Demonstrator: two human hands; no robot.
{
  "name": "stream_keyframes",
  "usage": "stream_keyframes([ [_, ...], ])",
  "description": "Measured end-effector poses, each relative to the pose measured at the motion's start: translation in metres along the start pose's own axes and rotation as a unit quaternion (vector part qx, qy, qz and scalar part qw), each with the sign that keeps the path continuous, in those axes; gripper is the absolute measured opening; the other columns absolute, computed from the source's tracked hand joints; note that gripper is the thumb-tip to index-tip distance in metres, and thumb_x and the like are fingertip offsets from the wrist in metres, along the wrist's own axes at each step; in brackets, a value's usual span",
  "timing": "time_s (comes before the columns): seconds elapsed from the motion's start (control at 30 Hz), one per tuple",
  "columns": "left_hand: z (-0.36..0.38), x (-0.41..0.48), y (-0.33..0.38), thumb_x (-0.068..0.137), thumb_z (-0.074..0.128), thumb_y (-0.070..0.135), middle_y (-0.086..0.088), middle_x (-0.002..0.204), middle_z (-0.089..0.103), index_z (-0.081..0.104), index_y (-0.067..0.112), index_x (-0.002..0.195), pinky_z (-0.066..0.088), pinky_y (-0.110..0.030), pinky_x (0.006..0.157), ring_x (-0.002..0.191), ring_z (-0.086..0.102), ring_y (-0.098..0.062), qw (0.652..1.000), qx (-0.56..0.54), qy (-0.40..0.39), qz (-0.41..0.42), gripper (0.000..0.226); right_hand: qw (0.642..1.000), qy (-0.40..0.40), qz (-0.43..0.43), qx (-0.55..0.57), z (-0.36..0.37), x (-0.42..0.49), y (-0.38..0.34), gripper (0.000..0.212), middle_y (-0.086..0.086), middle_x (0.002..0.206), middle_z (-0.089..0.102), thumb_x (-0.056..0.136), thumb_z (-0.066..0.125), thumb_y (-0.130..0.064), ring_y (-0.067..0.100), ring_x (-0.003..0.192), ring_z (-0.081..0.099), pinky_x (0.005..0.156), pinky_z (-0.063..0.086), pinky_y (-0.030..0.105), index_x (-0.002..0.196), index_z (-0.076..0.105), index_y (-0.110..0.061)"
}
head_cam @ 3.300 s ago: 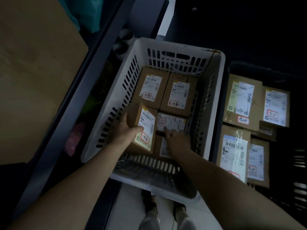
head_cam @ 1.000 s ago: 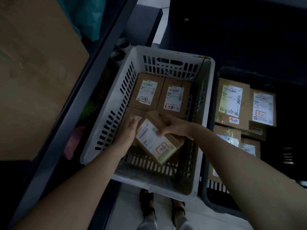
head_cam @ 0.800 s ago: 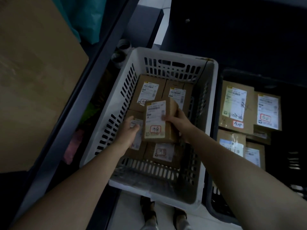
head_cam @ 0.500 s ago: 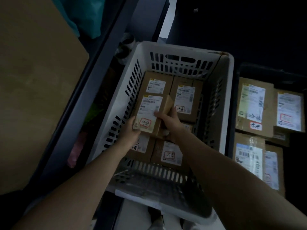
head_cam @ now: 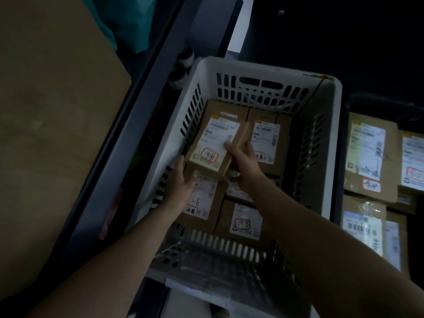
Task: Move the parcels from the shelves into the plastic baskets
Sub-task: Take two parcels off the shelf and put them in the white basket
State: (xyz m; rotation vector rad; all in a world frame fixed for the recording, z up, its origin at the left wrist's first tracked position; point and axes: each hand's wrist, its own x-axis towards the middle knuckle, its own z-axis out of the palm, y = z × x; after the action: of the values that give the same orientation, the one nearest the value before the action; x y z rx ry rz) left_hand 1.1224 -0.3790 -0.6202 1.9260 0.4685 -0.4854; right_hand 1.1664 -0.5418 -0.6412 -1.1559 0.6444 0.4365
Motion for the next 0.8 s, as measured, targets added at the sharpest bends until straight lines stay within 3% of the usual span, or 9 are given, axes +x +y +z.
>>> stream_keyframes([
  [0.1, 0.003, 0.009, 0.005, 0.096, 0.052, 0.022, -0.007, 0.153, 0.028, 0.019, 0.025, 0.150, 0.034, -0.047, 0.110, 0.139, 0.032, -0.024, 1.000, -0.017, 0.006, 0.012, 0.064, 0.998, 0.031, -0.055, -0.004, 0.010, 0.028, -0.020, 0.042, 0.012, 0.125, 0.062, 0.094, 0.061, -0.029, 0.032, 0.104, 0.066, 0.085, 0.056, 0.053, 0.131, 0.043, -0.025],
  [0.17, 0.005, 0.016, 0.009, 0.096, 0.052, 0.016, -0.006, 0.156, 0.023, 0.012, 0.029, 0.151, 0.031, -0.043, 0.112, 0.139, 0.031, -0.023, 1.000, -0.016, -0.004, 0.005, 0.069, 0.993, 0.047, -0.070, -0.077, 0.018, 0.045, -0.023, 0.047, 0.011, 0.129, 0.060, 0.096, 0.056, -0.027, 0.032, 0.110, 0.063, 0.091, 0.053, 0.055, 0.139, 0.039, -0.020],
  [0.27, 0.011, 0.023, 0.018, 0.095, 0.052, 0.016, -0.001, 0.151, 0.035, 0.010, 0.039, 0.150, 0.040, -0.050, 0.106, 0.131, 0.044, -0.022, 0.998, -0.019, -0.051, -0.004, 0.073, 0.985, 0.032, -0.076, -0.149, 0.027, 0.054, -0.015, 0.041, 0.007, 0.126, 0.063, 0.091, 0.057, -0.014, 0.029, 0.113, 0.062, 0.094, 0.051, 0.054, 0.131, 0.048, -0.023],
  [0.37, 0.018, 0.027, 0.032, 0.095, 0.050, 0.009, -0.001, 0.142, 0.047, 0.014, 0.036, 0.150, 0.045, -0.046, 0.101, 0.121, 0.053, -0.022, 0.996, -0.027, -0.082, 0.000, 0.071, 0.983, 0.015, -0.106, -0.149, 0.031, 0.053, -0.021, 0.037, 0.008, 0.122, 0.064, 0.090, 0.050, -0.001, 0.031, 0.111, 0.062, 0.093, 0.052, 0.053, 0.118, 0.052, -0.025],
  [0.47, 0.020, 0.036, 0.048, 0.095, 0.047, 0.007, 0.001, 0.135, 0.050, 0.018, 0.031, 0.150, 0.046, -0.033, 0.095, 0.120, 0.052, -0.020, 0.997, -0.031, -0.076, 0.004, 0.066, 0.987, 0.017, -0.097, -0.130, 0.034, 0.060, -0.038, 0.041, 0.015, 0.127, 0.061, 0.092, 0.049, 0.002, 0.034, 0.115, 0.059, 0.096, 0.050, 0.052, 0.132, 0.049, -0.009],
  [0.53, 0.017, 0.040, 0.050, 0.095, 0.047, 0.012, 0.002, 0.133, 0.051, 0.025, 0.030, 0.149, 0.047, -0.034, 0.096, 0.117, 0.054, -0.021, 0.998, -0.029, -0.060, -0.003, 0.061, 0.979, 0.009, -0.081, -0.186, 0.033, 0.055, -0.042, 0.044, 0.016, 0.128, 0.060, 0.092, 0.053, -0.003, 0.035, 0.115, 0.059, 0.097, 0.050, 0.051, 0.136, 0.047, -0.006],
  [0.6, 0.015, 0.033, 0.048, 0.096, 0.048, 0.014, 0.002, 0.129, 0.052, 0.035, 0.024, 0.145, 0.046, -0.038, 0.100, 0.115, 0.055, -0.021, 0.999, 0.002, -0.048, -0.004, 0.052, 0.949, -0.002, -0.086, -0.302, 0.029, 0.038, -0.042, 0.043, 0.012, 0.124, 0.060, 0.094, 0.056, -0.013, 0.032, 0.112, 0.059, 0.094, 0.051, 0.044, 0.135, 0.047, -0.005],
  [0.67, 0.013, 0.018, 0.047, 0.097, 0.048, 0.013, -0.004, 0.129, 0.054, 0.043, 0.015, 0.140, 0.043, -0.038, 0.102, 0.116, 0.054, -0.024, 0.998, 0.044, -0.039, 0.002, 0.043, 0.895, -0.006, -0.115, -0.431, 0.018, 0.018, -0.040, 0.040, 0.015, 0.126, 0.058, 0.098, 0.050, -0.021, 0.033, 0.117, 0.054, 0.094, 0.047, 0.044, 0.134, 0.047, -0.005],
  [0.8, 0.003, -0.022, 0.054, 0.098, 0.046, 0.011, -0.012, 0.129, 0.056, 0.050, 0.009, 0.132, 0.041, -0.026, 0.092, 0.116, 0.053, -0.025, 0.989, 0.141, -0.016, 0.044, 0.035, 0.800, 0.011, -0.164, -0.577, 0.002, -0.022, -0.041, 0.044, 0.017, 0.141, 0.046, 0.101, 0.044, -0.025, 0.037, 0.120, 0.051, 0.092, 0.045, 0.037, 0.143, 0.041, -0.012],
])
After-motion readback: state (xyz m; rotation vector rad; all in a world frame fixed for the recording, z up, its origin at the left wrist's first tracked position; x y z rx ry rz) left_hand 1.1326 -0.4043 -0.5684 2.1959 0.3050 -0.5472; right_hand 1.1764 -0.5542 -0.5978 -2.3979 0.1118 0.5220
